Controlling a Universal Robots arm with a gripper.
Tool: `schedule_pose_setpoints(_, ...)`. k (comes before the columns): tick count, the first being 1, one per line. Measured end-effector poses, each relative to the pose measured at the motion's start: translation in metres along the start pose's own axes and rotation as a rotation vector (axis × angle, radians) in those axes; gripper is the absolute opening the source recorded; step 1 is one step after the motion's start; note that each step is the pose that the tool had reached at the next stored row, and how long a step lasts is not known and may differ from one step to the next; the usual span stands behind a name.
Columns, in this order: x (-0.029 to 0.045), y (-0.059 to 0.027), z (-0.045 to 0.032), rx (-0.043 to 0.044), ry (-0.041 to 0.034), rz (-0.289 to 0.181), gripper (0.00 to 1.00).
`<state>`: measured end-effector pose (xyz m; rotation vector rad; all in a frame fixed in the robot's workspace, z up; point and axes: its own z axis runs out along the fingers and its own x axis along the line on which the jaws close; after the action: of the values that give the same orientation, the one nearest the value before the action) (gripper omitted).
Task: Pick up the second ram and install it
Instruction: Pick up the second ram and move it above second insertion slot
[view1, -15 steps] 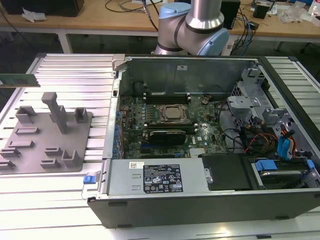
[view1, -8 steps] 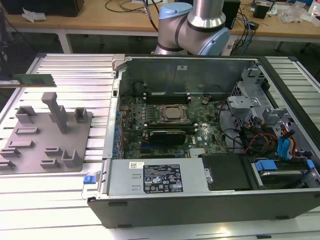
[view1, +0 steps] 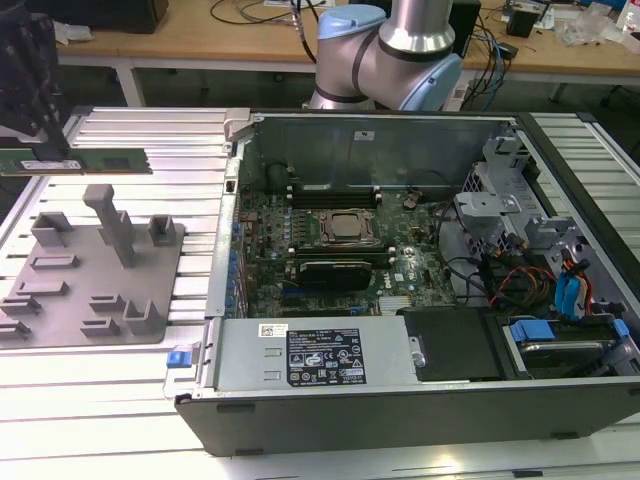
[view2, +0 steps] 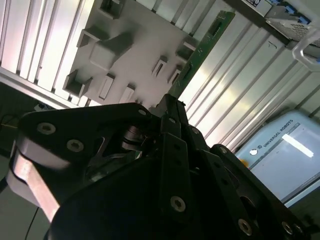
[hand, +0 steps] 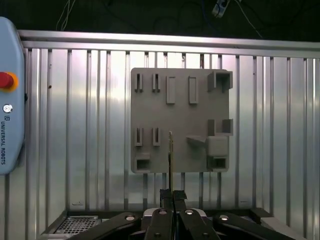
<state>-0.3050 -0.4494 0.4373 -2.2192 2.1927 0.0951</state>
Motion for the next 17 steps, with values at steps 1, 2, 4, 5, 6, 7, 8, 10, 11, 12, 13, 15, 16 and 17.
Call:
schedule_pose_setpoints(1, 0.0001, -0.0042, -0.0002, -0.0001, 0.0001, 0.0, 0.09)
schedule_pose_setpoints(2, 0.0001, -0.0092, -0.0003, -0.0002, 0.0001, 0.0, 0.09)
schedule_pose_setpoints(4, 0.0001, -0.0166, -0.0005, -0.0002, 0.0, 0.0, 0.09)
schedule_pose_setpoints(5, 0.0003, -0.0236, -0.0006, -0.0002, 0.0, 0.0, 0.09)
schedule_pose_setpoints(6, 0.0003, -0.0259, -0.0007, -0.0003, 0.0001, 0.0, 0.09)
schedule_pose_setpoints(7, 0.0003, -0.0279, -0.0008, -0.0004, 0.0001, 0.0, 0.09)
schedule_pose_setpoints(8, 0.0004, -0.0324, -0.0009, -0.0003, 0.0001, 0.0, 0.09)
schedule_pose_setpoints(10, 0.0004, -0.0376, -0.001, -0.0003, 0.0001, 0.0, 0.09)
schedule_pose_setpoints(11, 0.0005, -0.0425, -0.0011, -0.0003, 0.0001, 0.0, 0.09)
schedule_pose_setpoints(12, 0.0005, -0.0462, -0.0009, -0.0002, 0.0, 0.0, 0.09)
schedule_pose_setpoints(13, 0.0006, -0.0505, -0.0008, -0.0003, 0.0001, 0.0, 0.09)
schedule_pose_setpoints(15, 0.0008, -0.0633, -0.0003, -0.0004, 0.0001, 0.0, 0.09)
schedule_pose_setpoints(16, 0.0009, -0.0699, 0.0004, -0.0004, 0.0, 0.0, 0.09)
schedule_pose_setpoints(17, 0.001, -0.0748, 0.0012, -0.0007, 0.0001, 0.0, 0.09)
